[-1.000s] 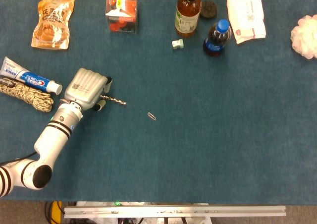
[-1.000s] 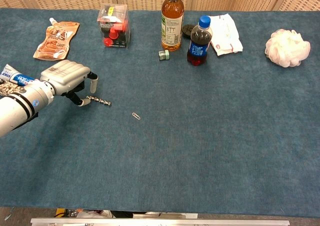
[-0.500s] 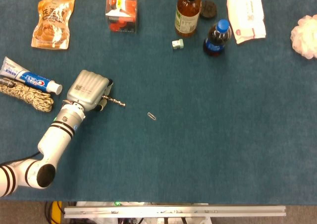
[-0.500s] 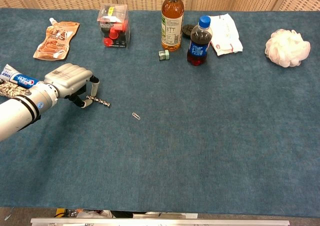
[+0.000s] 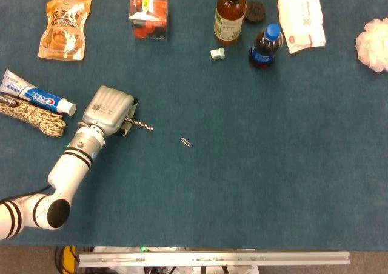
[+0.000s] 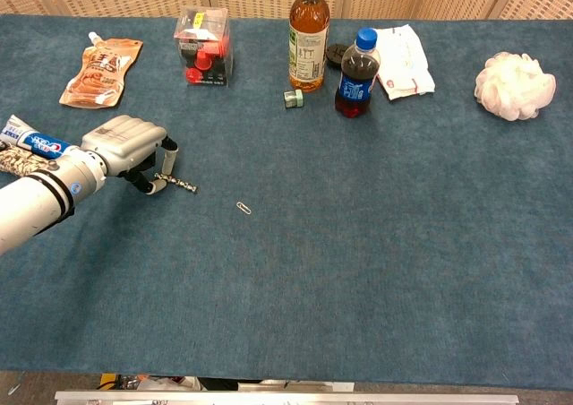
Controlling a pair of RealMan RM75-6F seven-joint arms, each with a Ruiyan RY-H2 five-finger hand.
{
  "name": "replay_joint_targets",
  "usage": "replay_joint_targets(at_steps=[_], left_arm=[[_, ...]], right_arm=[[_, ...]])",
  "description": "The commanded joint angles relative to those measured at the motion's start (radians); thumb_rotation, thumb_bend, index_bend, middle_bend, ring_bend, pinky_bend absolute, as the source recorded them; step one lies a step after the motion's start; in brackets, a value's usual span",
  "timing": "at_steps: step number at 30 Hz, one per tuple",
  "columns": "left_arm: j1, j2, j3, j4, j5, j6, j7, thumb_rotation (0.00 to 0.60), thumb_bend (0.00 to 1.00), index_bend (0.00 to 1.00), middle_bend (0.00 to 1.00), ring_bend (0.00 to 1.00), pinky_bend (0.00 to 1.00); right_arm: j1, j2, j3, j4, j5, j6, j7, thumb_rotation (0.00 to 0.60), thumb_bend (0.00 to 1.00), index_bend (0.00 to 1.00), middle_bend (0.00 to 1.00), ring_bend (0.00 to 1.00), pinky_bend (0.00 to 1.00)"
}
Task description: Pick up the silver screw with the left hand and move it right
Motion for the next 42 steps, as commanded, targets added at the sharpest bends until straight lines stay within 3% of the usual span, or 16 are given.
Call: replay_joint_targets(at_steps=[1,19,42], left_arm=[[0.0,0.007,0.002,-0.012,0.003,0.007,-0.002,0.6,0.38,0.58,1.0,0.95,0.98],[0.048,0.143,0.041,-0.269,0.144,0.156,0.007,0.6,0.38,0.59,1.0,0.95,0.98],[0.01,0.075,0.007,-0.395,0.109,0.189,0.125,0.6,0.38,0.59,1.0,0.95,0.98]], right_arm=[[-0.002,0.001,0.0,-0.001,-0.001,0.002,0.001,0.6,0.29,0.41,0.39,0.41,0.45],[-0.004,0.001,-0.001,0.003,-0.016,0.01,0.015,0.6,0.29,0.41,0.39,0.42,0.45],[-0.013,-0.01,-0.007,0.044,-0.017,0.012,0.062,0.6,0.29,0.41,0.39,0.42,0.45]])
